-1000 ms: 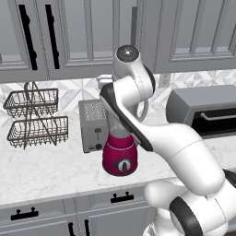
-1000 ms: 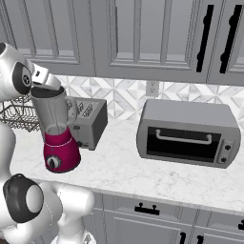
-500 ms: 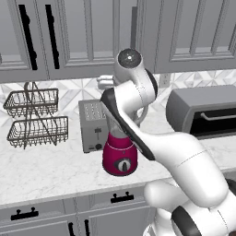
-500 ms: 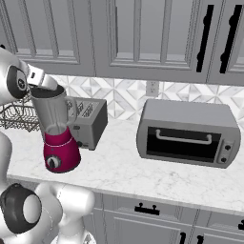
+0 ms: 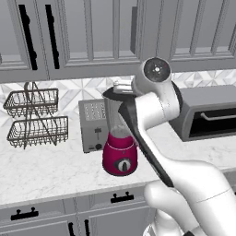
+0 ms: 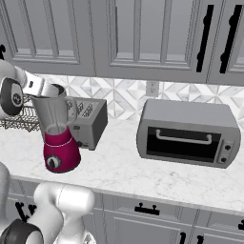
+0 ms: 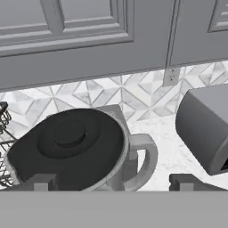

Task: Close the lid blender by securely placing the lid on top.

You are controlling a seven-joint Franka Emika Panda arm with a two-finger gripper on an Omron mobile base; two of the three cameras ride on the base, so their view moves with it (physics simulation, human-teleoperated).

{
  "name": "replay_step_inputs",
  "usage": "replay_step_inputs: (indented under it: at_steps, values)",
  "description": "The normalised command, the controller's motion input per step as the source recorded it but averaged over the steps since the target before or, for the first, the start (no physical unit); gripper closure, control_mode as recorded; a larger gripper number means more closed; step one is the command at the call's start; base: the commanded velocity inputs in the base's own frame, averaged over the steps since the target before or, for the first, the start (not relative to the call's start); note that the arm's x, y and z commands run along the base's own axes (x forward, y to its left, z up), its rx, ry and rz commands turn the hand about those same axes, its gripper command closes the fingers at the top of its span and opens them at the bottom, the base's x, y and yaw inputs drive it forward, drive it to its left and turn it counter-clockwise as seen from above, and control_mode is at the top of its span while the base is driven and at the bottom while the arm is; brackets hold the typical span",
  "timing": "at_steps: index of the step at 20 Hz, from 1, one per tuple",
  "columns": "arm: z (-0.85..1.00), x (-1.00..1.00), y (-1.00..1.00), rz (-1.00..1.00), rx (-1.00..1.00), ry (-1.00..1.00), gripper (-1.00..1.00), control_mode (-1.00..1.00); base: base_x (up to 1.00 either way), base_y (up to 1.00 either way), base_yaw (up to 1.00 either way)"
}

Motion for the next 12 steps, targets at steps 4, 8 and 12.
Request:
replay_step_inputs:
  at_steps: [4, 8, 12]
  values:
    - [0.00, -0.46, -1.00, 0.00, 0.04, 0.00, -1.00, -1.00, 0.00, 0.00, 0.00]
    - [0.00, -0.36, -0.97, -0.02, 0.00, 0.00, -1.00, -1.00, 0.00, 0.00, 0.00]
    - [0.00, -0.03, -0.19, 0.00, 0.00, -0.01, -1.00, -1.00, 0.00, 0.00, 0.00]
